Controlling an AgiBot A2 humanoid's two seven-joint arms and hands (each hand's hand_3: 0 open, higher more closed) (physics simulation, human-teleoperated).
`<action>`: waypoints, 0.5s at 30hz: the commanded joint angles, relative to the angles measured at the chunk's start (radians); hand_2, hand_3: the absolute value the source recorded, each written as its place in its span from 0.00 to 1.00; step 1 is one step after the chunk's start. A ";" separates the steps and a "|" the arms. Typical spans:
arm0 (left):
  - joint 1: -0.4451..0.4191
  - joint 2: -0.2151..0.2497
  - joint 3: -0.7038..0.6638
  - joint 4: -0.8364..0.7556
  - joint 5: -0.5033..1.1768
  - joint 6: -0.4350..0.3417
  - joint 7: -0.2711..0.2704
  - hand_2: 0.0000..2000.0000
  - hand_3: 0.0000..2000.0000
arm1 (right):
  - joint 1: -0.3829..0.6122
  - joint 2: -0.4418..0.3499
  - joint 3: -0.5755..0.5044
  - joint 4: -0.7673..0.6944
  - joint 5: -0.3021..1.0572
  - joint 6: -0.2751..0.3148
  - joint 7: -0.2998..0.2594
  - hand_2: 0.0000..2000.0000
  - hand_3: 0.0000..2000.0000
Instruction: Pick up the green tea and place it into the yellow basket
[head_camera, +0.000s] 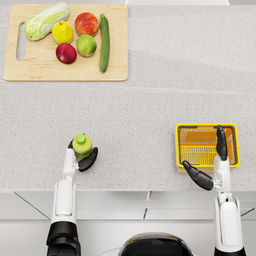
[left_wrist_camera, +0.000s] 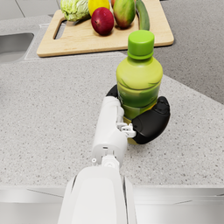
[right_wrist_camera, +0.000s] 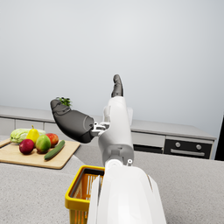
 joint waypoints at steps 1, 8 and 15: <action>-0.039 -0.005 -0.022 -0.183 0.001 0.013 0.000 1.00 0.98 | 0.002 -0.002 0.052 -0.021 0.000 0.000 0.000 0.00 0.00; -0.003 0.022 -0.012 -0.669 0.000 0.020 0.002 1.00 1.00 | 0.051 -0.063 0.302 -0.139 0.000 0.000 0.000 0.00 0.00; 0.040 0.074 0.167 -0.829 0.000 0.006 -0.004 1.00 1.00 | 0.153 -0.150 0.339 -0.191 0.000 0.000 0.000 0.00 0.00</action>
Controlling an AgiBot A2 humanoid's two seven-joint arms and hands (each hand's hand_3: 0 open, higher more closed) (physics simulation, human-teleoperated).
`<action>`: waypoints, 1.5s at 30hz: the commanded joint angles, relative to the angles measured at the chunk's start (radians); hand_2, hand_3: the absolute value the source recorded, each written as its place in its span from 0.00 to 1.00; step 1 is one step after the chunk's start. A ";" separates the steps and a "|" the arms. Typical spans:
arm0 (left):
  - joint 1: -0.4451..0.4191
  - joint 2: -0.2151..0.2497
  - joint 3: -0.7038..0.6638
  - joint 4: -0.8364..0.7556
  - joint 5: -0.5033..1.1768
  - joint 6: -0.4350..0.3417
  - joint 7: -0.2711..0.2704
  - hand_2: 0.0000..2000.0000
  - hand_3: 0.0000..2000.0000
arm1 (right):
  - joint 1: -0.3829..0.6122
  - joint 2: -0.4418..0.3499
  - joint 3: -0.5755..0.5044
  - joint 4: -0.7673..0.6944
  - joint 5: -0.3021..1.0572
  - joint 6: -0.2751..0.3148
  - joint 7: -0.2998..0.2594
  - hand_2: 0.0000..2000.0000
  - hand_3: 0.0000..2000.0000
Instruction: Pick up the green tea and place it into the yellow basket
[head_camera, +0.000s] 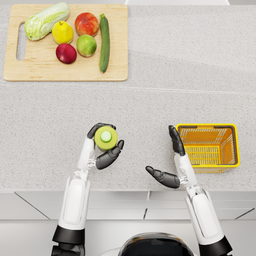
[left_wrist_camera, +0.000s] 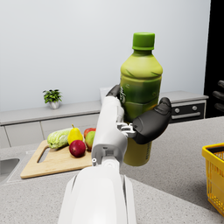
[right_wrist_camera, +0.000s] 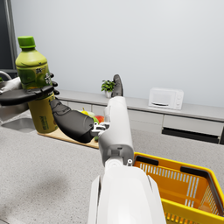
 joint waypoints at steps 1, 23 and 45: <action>0.034 0.030 0.122 -0.090 0.000 -0.009 0.003 1.00 1.00 | 0.064 -0.048 0.033 -0.023 0.000 0.000 0.000 0.00 0.00; 0.040 0.011 0.345 -0.207 0.005 0.070 0.001 0.00 0.35 | 0.150 -0.074 0.072 -0.026 0.206 0.294 -0.004 1.00 1.00; -0.022 0.015 -0.347 -0.207 -0.001 0.068 0.003 0.00 0.00 | 0.247 -0.082 -0.470 -0.237 0.201 0.294 -0.277 1.00 1.00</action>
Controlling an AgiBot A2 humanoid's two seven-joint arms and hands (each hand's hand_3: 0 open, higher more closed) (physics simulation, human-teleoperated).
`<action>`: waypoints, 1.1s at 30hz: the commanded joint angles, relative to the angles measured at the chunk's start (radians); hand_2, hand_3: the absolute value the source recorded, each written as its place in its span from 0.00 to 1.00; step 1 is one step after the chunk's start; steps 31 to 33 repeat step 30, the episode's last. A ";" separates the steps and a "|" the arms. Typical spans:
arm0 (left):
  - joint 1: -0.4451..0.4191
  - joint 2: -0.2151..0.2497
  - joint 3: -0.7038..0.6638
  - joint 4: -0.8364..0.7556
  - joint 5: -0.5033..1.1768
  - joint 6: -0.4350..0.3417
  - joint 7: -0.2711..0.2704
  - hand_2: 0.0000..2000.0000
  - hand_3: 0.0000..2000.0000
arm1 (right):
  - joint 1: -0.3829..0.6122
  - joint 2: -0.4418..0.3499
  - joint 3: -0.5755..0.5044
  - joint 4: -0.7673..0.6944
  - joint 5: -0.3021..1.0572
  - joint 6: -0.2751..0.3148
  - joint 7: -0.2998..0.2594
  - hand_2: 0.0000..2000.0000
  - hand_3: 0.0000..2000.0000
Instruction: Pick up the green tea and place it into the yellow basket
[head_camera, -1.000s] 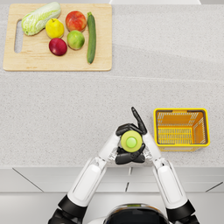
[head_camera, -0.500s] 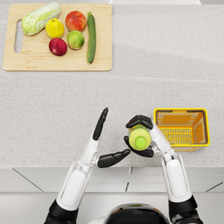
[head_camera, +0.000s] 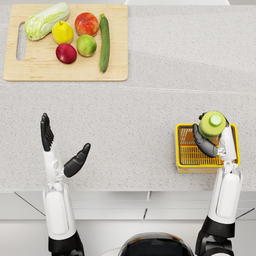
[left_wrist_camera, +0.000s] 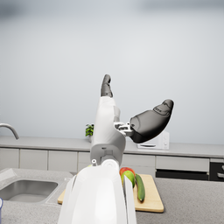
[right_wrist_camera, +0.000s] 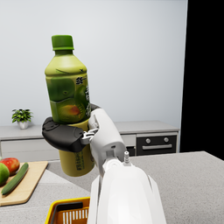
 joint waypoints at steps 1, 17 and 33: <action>0.016 -0.004 -0.003 0.026 0.000 0.000 0.000 0.00 0.00 | -0.001 0.000 0.015 -0.076 0.000 -0.029 -0.016 1.00 1.00; 0.321 -0.058 -0.018 0.249 0.000 0.000 0.000 0.00 0.00 | 0.102 0.055 -0.078 0.136 0.000 -0.292 0.268 0.00 0.00; 0.271 -0.048 -0.039 0.248 0.000 0.000 0.000 0.00 0.00 | 0.065 0.047 -0.082 0.115 -0.001 -0.294 0.277 0.00 0.00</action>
